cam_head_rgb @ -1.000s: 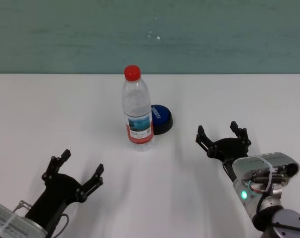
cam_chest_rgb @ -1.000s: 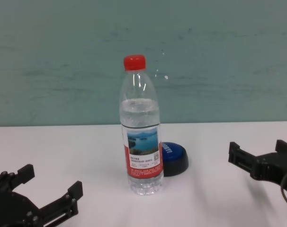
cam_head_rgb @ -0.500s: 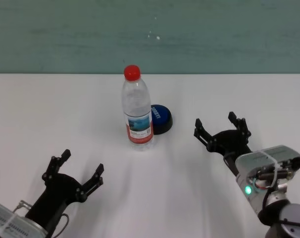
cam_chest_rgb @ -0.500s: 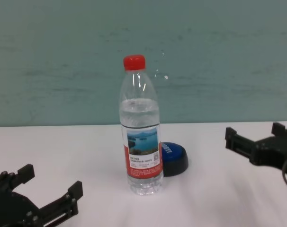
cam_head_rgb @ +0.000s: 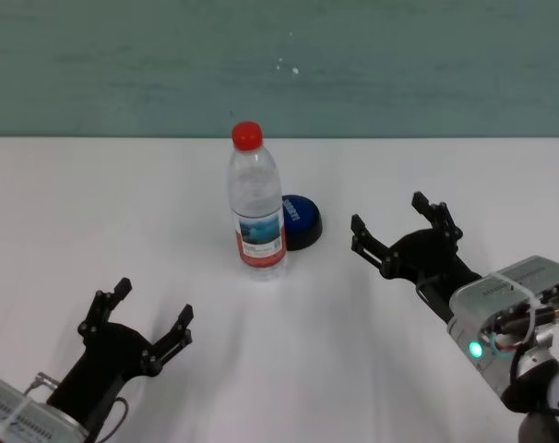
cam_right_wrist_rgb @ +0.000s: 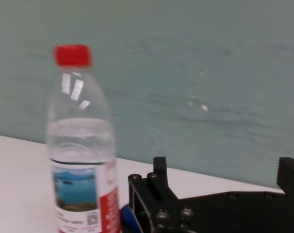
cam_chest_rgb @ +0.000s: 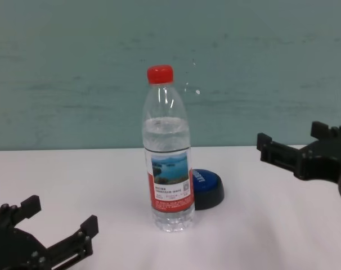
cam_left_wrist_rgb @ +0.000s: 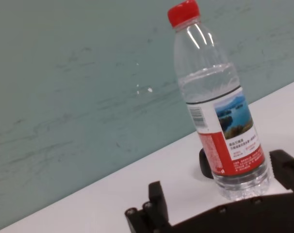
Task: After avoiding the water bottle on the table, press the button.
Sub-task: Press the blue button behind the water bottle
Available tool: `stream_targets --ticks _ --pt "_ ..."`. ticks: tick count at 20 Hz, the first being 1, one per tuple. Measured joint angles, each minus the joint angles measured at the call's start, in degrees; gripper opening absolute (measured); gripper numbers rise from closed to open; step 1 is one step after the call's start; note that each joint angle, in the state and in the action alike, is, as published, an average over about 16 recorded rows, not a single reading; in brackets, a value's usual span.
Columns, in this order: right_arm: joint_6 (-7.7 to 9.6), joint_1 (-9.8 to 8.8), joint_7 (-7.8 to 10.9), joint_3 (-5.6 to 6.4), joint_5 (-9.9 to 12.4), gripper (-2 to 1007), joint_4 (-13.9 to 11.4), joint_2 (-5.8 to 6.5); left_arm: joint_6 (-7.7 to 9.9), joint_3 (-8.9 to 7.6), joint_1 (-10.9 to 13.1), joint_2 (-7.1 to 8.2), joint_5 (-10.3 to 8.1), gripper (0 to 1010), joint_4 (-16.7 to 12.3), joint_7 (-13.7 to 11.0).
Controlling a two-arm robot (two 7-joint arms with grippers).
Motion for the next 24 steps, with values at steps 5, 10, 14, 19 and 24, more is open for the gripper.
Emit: stream_targets --ticks 5,10,14,19,24 --pt "0.71 -1.29 3.88 0.61 0.81 1004 -2.95 2.03 0.00 0.00 0.00 0.00 0.00 1000 0.00 0.00" --pt "1.20 -2.83 7.50 1.26 2.18 1004 -5.33 4.62 0.00 0.00 0.00 0.00 0.00 1000 0.00 0.00" --pt "1.39 -3.97 9.96 1.55 3.48 1004 -6.41 6.89 0.00 0.00 0.00 0.00 0.00 1000 0.00 0.00" --pt "1.27 -4.85 12.46 1.31 4.97 1004 -6.57 9.67 0.00 0.00 0.00 0.00 0.00 1000 0.00 0.00" --pt "0.96 -5.27 13.79 0.80 6.23 1004 -5.92 11.59 0.00 0.00 0.00 0.00 0.00 1000 0.00 0.00"
